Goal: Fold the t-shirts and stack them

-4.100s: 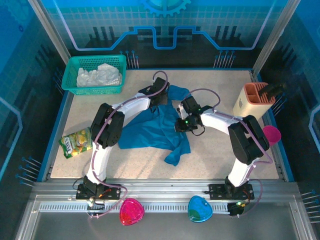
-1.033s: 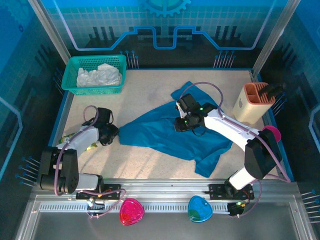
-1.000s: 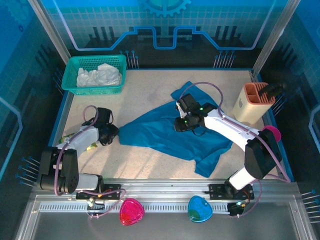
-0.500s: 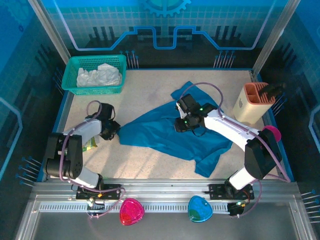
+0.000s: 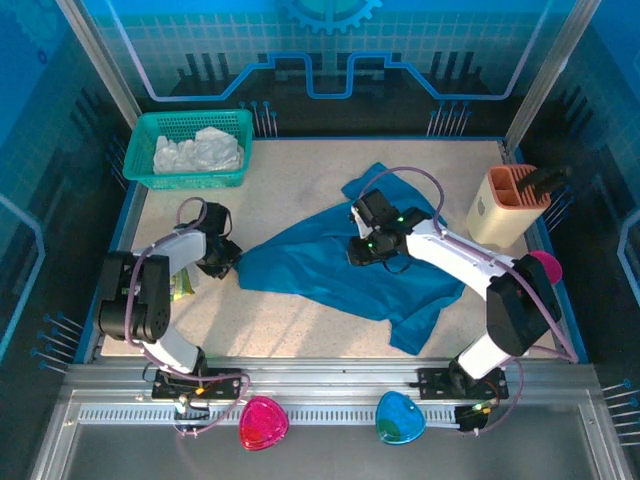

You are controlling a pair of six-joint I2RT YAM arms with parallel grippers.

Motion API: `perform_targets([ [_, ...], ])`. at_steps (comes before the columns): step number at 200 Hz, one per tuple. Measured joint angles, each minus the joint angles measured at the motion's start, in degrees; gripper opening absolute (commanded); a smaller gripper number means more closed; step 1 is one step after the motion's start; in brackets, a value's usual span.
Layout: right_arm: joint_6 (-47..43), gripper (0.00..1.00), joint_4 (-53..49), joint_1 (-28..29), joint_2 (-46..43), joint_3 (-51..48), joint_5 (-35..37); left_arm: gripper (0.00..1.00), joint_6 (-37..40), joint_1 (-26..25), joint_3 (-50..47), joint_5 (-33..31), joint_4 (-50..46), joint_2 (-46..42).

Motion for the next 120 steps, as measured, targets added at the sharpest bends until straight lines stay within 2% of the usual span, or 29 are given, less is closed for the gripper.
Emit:
perform_targets([
  [28,-0.5,0.49,1.4,0.2,5.6,3.6,-4.0,0.16,1.3,-0.6,3.3,-1.3,-4.5,2.4],
  [48,-0.8,0.53,2.3,0.9,11.0,8.0,-7.0,0.0,1.7,-0.9,5.1,-2.2,-6.8,3.7],
  [81,-0.9,0.55,3.2,4.5,18.0,14.1,-10.4,0.0,2.4,-1.4,7.3,-2.9,-8.3,5.4],
  [120,-1.5,0.59,3.3,9.9,20.7,15.4,-13.0,0.0,3.4,-1.7,8.7,-3.0,-8.7,6.2],
])
